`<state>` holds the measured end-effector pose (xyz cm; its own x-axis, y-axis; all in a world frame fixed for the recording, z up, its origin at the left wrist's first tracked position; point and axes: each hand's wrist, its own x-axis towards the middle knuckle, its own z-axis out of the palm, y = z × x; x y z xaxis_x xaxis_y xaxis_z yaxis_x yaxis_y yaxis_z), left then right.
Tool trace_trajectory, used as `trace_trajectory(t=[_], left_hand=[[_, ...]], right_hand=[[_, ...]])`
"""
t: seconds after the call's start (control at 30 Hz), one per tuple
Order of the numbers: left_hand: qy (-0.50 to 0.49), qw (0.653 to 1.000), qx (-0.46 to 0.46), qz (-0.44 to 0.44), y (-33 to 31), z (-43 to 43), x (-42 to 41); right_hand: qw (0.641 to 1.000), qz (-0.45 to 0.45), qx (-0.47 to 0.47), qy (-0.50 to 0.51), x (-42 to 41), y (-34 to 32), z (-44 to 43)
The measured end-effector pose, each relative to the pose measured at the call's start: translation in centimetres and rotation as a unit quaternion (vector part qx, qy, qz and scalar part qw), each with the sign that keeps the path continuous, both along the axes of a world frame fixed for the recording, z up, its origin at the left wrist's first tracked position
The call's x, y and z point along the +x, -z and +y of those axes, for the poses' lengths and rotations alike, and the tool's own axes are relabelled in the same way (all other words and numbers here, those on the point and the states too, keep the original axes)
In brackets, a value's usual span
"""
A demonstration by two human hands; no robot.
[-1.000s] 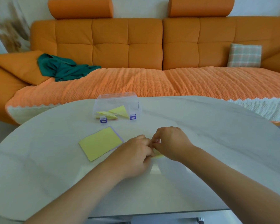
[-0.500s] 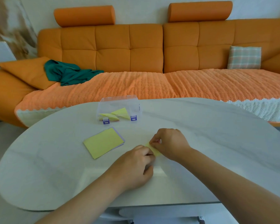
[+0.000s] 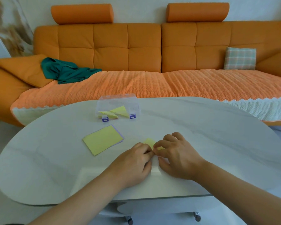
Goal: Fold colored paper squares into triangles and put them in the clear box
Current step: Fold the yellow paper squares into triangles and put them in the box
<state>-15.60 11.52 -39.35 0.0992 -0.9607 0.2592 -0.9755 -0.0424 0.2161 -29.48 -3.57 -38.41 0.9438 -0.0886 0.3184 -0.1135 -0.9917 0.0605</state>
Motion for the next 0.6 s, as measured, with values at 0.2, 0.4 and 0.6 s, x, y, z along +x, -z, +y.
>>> trace_trajectory(t=[0.2,0.4,0.6], left_hand=[[-0.023,0.999,0.008,-0.038,-0.2,0.0,-0.2],[-0.072,0.997,0.005,-0.023,-0.6,0.9,0.5],[-0.109,0.994,0.012,-0.020,-0.8,2.9,1.9]], right_hand=[[1.000,-0.007,-0.021,0.008,-0.2,0.4,0.3],[1.000,-0.016,0.001,0.021,-0.1,0.6,0.3],[0.998,-0.042,0.035,0.024,0.0,1.1,0.3]])
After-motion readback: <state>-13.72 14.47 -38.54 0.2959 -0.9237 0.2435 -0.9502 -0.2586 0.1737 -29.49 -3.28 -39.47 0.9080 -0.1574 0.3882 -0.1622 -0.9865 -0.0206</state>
